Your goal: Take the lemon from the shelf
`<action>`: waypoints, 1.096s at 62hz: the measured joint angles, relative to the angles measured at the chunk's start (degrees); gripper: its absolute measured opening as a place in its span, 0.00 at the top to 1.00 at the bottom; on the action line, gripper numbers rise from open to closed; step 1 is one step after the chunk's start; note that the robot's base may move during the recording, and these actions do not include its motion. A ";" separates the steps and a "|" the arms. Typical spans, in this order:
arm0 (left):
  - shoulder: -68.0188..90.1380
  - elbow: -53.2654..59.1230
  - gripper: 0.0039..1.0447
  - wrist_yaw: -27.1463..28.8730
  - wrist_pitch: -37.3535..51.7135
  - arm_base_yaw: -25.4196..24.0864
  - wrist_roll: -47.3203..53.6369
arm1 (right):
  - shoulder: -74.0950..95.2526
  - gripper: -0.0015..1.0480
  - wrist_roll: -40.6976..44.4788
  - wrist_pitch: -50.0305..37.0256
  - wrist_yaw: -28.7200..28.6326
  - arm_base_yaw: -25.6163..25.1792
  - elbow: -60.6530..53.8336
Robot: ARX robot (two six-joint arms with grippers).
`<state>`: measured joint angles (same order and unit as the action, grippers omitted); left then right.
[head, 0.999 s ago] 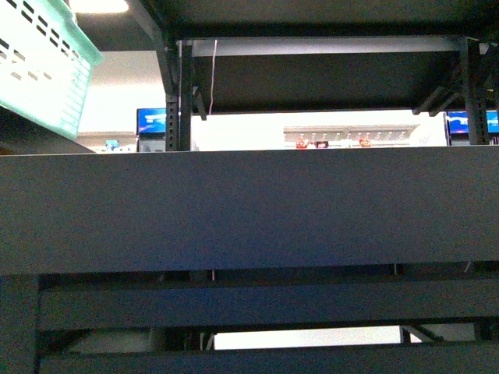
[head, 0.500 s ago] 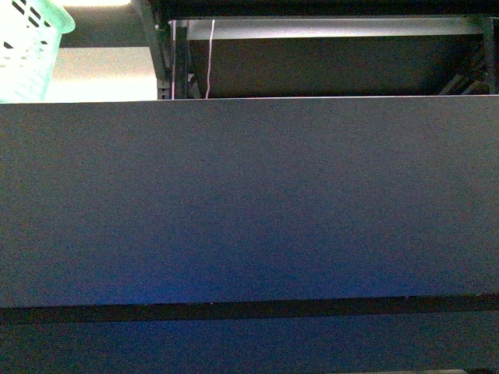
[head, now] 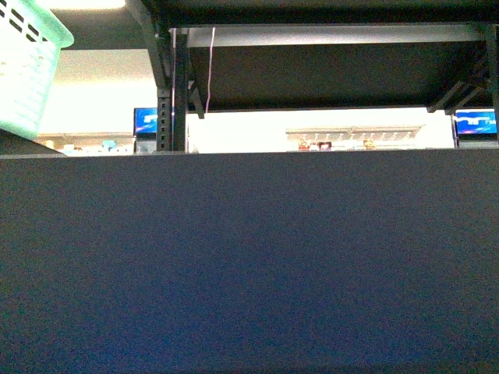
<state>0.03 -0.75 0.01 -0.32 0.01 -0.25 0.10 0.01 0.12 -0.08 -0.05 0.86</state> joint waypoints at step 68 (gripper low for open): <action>0.00 0.00 0.08 0.02 0.00 0.00 0.02 | 0.00 0.07 -0.02 0.00 0.04 0.00 0.00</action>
<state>0.03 -0.75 0.03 -0.32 0.01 -0.23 0.10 -0.01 0.12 -0.03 -0.05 0.86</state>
